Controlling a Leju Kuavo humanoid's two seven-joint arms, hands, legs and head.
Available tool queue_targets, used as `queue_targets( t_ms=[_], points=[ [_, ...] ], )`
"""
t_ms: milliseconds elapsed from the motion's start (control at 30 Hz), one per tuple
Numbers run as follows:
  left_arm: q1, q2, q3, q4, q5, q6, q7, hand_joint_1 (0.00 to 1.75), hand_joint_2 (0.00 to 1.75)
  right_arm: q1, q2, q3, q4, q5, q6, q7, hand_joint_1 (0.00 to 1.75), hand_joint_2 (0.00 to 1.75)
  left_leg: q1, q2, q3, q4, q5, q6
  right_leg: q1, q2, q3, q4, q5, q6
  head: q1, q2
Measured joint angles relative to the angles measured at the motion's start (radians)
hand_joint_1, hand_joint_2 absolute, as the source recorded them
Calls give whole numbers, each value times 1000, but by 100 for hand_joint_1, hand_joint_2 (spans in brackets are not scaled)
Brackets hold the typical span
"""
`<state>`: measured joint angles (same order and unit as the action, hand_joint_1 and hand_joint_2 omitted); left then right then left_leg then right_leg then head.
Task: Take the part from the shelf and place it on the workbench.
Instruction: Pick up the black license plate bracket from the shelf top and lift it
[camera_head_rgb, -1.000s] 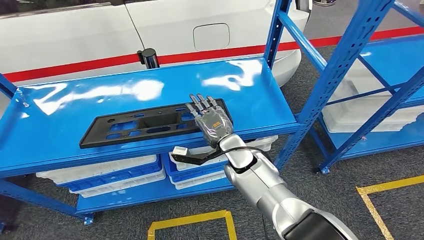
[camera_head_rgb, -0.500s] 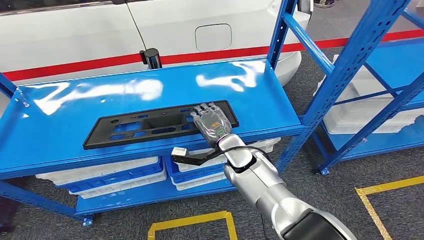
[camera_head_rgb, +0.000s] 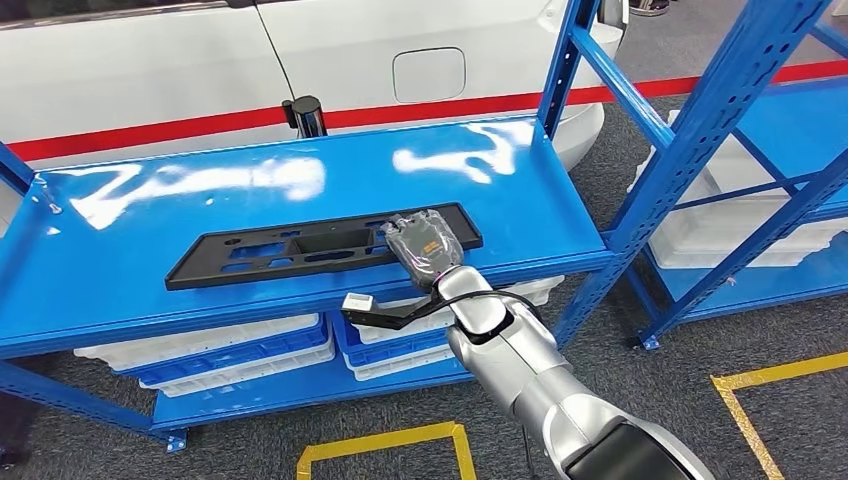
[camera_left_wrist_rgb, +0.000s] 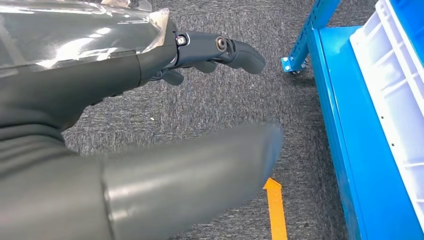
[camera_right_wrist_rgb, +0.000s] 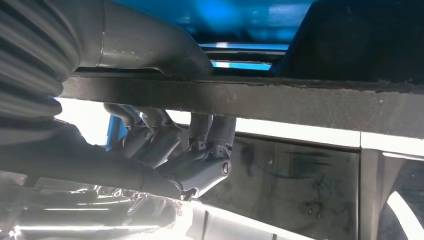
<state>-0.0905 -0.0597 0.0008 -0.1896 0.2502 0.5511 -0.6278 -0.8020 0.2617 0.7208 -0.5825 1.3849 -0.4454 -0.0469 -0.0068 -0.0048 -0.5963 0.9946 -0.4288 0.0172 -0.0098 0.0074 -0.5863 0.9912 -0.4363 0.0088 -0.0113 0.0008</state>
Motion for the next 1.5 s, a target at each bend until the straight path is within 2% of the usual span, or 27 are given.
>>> queue_targets(
  t_ms=[600, 833, 900, 967, 1000, 1033, 1100, 1133, 1167, 1200, 1267, 1300, 1333, 1367, 1467, 1500],
  points=[
    [0, -3, 1, 0, -2, 3, -7, 0, 175, 2, 0, -4, -9, 4, -7, -3, 171, 175, 6, 0, 0, 0, 0, 0, 0, 0, 0, 0, 0, 0, 0, 0],
    [0, -3, 5, 0, 9, -22, 99, 0, 175, 5, -2, -13, -41, -2, -9, 0, 171, 175, 6, 0, -1, 0, 0, 0, 0, 0, 1, 0, 0, 0, 0, 0],
    [-1, 0, 9, 0, 5, -18, 143, 0, 175, 8, -1, -19, -57, -6, -7, 0, 171, 175, 5, 0, 0, 2, 1, 9, -7, 0, 5, -7, 6, 8, -1, 0],
    [-3, 1, 10, 0, -5, -17, 181, 0, 175, 10, -1, -24, -72, -6, 0, 0, 171, 175, 10, 3, 9, -18, 16, 24, -7, 0, 5, -9, 5, 17, 0, 0],
    [-5, 0, 10, 0, -9, -17, 194, 0, 175, 10, -2, -26, -77, -5, 6, 0, 171, 175, 14, 5, 14, -32, 25, 31, -4, 0, -3, 9, -8, 16, 1, 0],
    [-7, 0, 10, 0, -11, -17, 203, 0, 175, 11, -3, -27, -80, -4, 13, 1, 171, 175, 17, 7, 18, -44, 33, 35, -2, 0, -22, 50, -32, 12, 3, 0],
    [-11, -1, 10, 0, -13, -17, 213, 0, 175, 15, -6, -28, -80, 0, 26, 1, 171, 175, 18, 8, 15, -48, 40, 38, -7, -1, -80, 184, -94, 3, 5, 0],
    [-12, -1, 10, 0, -13, -17, 216, 0, 175, 20, -7, -28, -80, 1, 29, 1, 171, 175, 18, 8, 12, -47, 42, 35, -10, -1, -106, 246, -115, 4, 6, 0],
    [-12, -2, 10, 0, -13, -17, 217, 0, 175, 24, -9, -28, -80, 2, 30, 1, 171, 175, 19, 8, 8, -45, 44, 32, -14, -1, -117, 275, -123, 10, 6, 0],
    [-12, -2, 11, 0, -14, -17, 218, 0, 175, 27, -10, -28, -80, 3, 31, 1, 171, 175, 21, 8, 3, -41, 46, 28, -18, -2, -107, 263, -115, 20, 5, 0],
    [-12, -3, 11, 0, -14, -17, 219, 0, 175, 27, -10, -28, -81, 3, 30, 2, 171, 175, 28, 7, -10, -25, 46, 14, -30, -5, -36, 138, -75, 43, 6, 0],
    [-13, -2, 11, 0, -14, -18, 219, 0, 175, 26, -9, -27, -81, 3, 29, 1, 171, 175, 30, 6, -18, -14, 43, 5, -31, -5, -5, 78, -57, 50, 8, 0],
    [-13, -1, 11, 0, -14, -18, 218, 0, 175, 26, -8, -28, -81, 3, 28, 2, 171, 175, 30, 4, -27, -3, 41, -5, -32, -3, 15, 40, -46, 49, 9, 0],
    [-13, 0, 11, -1, -13, -18, 217, 0, 175, 26, -6, -28, -82, 3, 27, 2, 171, 175, 30, 4, -34, 5, 41, -14, -31, -2, 19, 28, -42, 42, 8, 0],
    [-11, 1, 11, -1, -10, -18, 210, 0, 175, 32, -1, -28, -83, 6, 24, 3, 171, 175, 38, 3, -46, 9, 45, -33, -26, 2, 4, 38, -29, 13, 2, 0],
    [-10, 1, 12, -1, -8, -19, 207, 0, 175, 34, 2, -27, -83, 7, 23, 4, 171, 175, 41, 3, -55, 24, 29, -37, -26, 1, -1, 38, -22, 4, 1, 0]
  ],
)
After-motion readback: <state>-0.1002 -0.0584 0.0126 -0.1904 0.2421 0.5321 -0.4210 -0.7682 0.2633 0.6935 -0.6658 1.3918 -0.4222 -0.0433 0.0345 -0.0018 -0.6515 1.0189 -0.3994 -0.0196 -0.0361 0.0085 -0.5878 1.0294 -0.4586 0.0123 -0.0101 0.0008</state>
